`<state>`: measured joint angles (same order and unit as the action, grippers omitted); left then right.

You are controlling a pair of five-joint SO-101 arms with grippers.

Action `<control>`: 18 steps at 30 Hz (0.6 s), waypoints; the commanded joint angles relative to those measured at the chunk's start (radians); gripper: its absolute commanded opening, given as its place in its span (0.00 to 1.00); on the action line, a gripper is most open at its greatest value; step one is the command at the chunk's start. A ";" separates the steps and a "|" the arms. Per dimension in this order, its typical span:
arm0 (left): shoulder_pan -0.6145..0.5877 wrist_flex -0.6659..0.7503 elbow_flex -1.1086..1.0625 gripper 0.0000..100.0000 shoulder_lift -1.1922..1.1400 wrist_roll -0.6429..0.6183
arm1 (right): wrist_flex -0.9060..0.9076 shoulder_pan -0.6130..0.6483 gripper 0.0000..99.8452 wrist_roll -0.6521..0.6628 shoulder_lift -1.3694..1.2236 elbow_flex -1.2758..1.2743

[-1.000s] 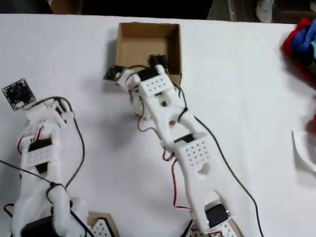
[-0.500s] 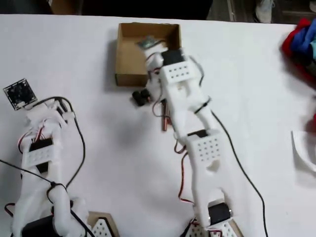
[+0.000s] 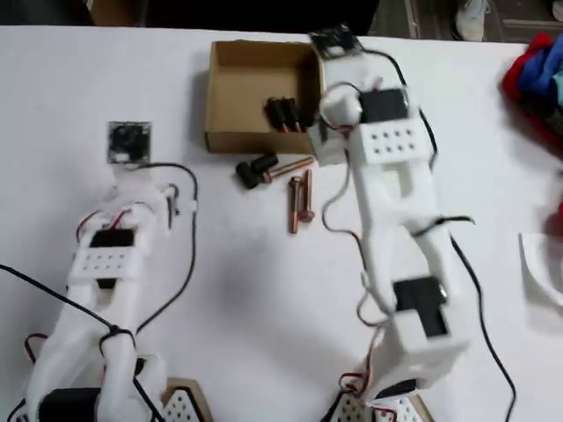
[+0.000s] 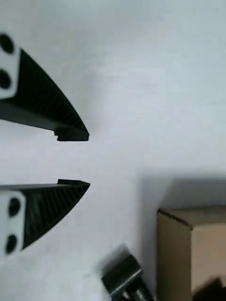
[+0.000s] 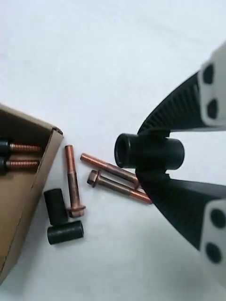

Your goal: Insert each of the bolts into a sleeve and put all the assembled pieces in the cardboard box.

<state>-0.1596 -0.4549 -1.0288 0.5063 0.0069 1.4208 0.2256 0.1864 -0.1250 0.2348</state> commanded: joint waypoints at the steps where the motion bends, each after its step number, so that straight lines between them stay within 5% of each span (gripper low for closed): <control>1: 0.069 -0.074 0.070 0.16 0.003 0.008 | -0.338 -0.028 0.02 -0.005 0.266 -0.466; 7: 0.130 -0.106 0.101 0.16 -0.006 0.049 | -0.832 -0.059 0.02 -0.011 0.575 -1.008; 13: 0.247 -0.387 0.461 0.16 -0.293 0.147 | -0.881 -0.189 0.02 -0.106 0.621 -1.128; 18: 0.318 -0.687 0.938 0.16 -0.628 0.011 | -0.914 -0.346 0.02 -0.199 0.619 -1.145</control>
<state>0.1120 -0.9874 -0.4074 0.0384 0.0944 0.5462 -0.0522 0.0176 0.4442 -0.9160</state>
